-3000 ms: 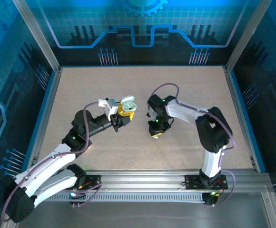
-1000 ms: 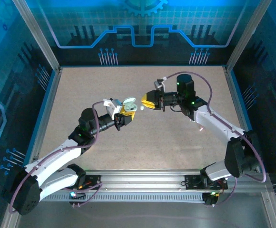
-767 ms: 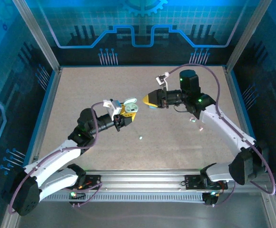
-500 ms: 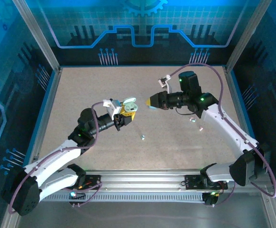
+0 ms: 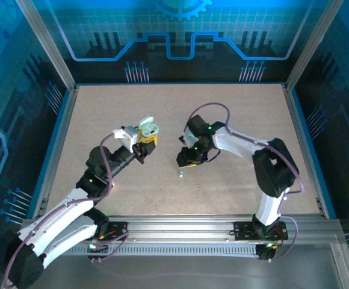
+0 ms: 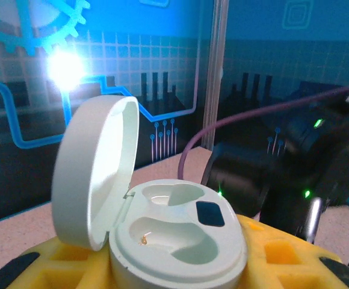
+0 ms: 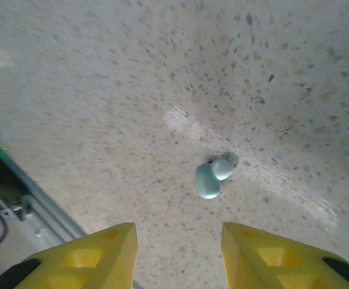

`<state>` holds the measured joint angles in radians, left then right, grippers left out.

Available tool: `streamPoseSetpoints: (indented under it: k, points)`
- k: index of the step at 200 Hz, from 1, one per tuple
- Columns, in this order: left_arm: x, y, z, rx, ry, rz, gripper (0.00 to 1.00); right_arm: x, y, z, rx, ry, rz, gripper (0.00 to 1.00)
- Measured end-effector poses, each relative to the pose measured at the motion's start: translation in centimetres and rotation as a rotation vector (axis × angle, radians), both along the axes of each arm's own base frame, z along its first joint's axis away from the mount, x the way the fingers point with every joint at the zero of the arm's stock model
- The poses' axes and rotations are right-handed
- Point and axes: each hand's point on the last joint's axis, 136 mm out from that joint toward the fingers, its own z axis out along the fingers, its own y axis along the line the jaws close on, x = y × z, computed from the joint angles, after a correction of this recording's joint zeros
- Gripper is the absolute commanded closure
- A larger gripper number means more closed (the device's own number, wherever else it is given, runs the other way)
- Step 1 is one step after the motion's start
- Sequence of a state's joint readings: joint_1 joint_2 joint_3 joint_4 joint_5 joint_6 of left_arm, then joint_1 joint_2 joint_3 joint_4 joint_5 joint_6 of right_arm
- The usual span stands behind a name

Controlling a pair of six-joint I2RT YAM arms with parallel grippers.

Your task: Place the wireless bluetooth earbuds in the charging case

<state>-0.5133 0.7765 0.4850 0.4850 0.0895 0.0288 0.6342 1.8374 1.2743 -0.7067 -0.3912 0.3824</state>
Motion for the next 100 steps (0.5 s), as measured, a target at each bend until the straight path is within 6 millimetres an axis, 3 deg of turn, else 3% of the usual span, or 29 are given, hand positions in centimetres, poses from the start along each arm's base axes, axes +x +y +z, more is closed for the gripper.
streamPoseSetpoints:
  k: [22,54,86,100]
  points:
    - [-0.4,0.6,0.7,-0.011,-0.017,0.016,0.66,0.1,1.3,-1.9,-0.056,-0.002,0.066,0.56]
    - [-0.5,0.7,0.6,-0.007,-0.009,0.022,0.66,1.6,3.4,-2.9,-0.065,-0.043,0.136,0.58]
    - [-0.5,0.7,0.2,0.001,0.006,0.022,0.66,1.6,3.5,-4.8,-0.092,-0.019,0.178,0.64]
    - [-0.5,0.7,0.0,0.005,0.013,0.022,0.66,1.6,3.4,-4.8,-0.086,-0.022,0.191,0.67]
